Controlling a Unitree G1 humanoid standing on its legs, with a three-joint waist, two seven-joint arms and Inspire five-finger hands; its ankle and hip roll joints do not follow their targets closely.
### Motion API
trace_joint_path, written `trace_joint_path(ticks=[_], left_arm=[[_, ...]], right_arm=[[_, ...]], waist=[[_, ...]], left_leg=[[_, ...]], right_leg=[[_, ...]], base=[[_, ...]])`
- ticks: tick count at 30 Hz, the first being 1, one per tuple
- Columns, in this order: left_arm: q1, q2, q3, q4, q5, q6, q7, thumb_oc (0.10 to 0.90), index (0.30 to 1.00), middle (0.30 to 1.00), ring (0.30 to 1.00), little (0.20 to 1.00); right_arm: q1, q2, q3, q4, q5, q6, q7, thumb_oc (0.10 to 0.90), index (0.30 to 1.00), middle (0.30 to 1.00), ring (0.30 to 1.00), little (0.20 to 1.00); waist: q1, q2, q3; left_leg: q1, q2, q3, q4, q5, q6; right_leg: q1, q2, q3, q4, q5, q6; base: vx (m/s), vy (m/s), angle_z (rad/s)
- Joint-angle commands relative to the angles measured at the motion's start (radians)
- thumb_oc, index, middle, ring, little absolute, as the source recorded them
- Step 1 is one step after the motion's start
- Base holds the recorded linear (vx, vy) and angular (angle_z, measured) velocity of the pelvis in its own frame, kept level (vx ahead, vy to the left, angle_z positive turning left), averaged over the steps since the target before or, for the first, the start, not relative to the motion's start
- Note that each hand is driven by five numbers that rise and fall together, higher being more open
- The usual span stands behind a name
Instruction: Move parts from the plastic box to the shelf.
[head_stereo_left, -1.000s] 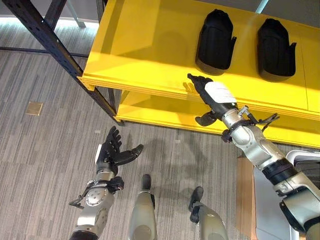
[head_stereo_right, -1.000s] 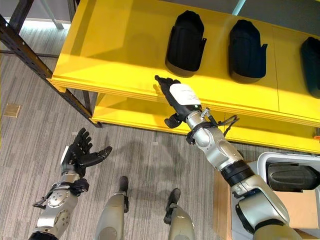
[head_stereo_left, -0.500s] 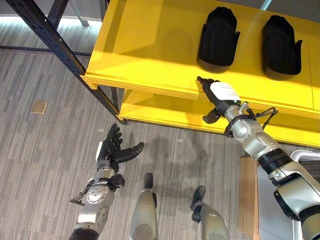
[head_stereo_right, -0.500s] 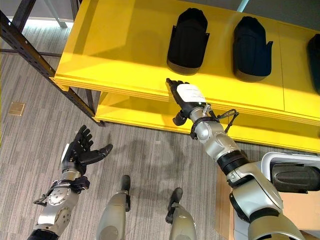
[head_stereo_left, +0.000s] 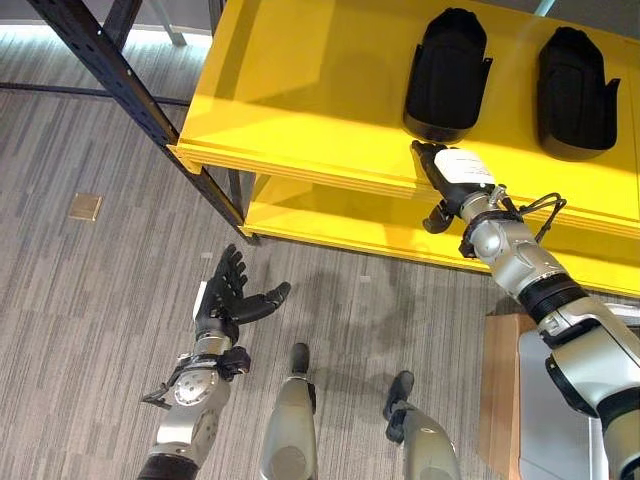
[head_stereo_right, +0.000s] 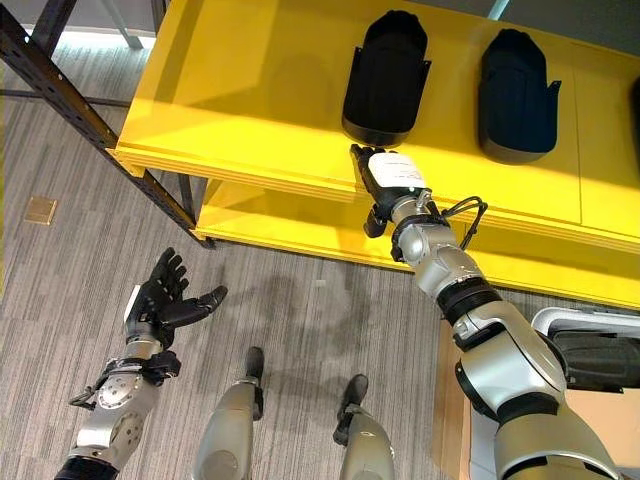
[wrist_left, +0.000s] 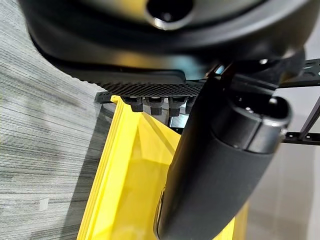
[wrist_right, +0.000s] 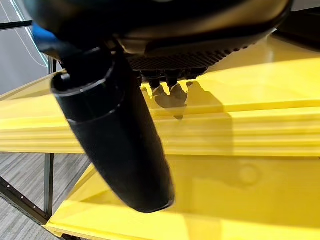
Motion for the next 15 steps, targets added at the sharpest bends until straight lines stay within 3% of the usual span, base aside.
trace_joint_path(ticks=[1, 15], left_arm=[[0.007, 0.065, 0.000, -0.097, 0.008, -0.110, -0.017, 0.900, 1.000, 1.000, 1.000, 1.000], [0.019, 0.075, 0.012, -0.101, -0.004, -0.112, -0.015, 0.900, 1.000, 1.000, 1.000, 1.000]], right_arm=[[-0.151, -0.040, 0.014, -0.007, 0.030, -0.009, -0.073, 0.900, 1.000, 1.000, 1.000, 1.000], [-0.199, -0.079, 0.038, 0.036, 0.079, -0.009, -0.077, 0.900, 1.000, 1.000, 1.000, 1.000]], waist=[[-0.001, -0.035, -0.057], [0.010, -0.045, -0.057]], left_leg=[[-0.157, 0.034, -0.026, 0.080, 0.031, -0.023], [-0.169, 0.027, -0.034, 0.086, 0.029, -0.020]], right_leg=[[0.203, -0.027, 0.003, -0.027, -0.155, 0.003], [0.203, -0.024, -0.002, -0.027, -0.157, 0.002]], base=[[0.02, 0.005, 0.04], [0.00, 0.001, 0.01]])
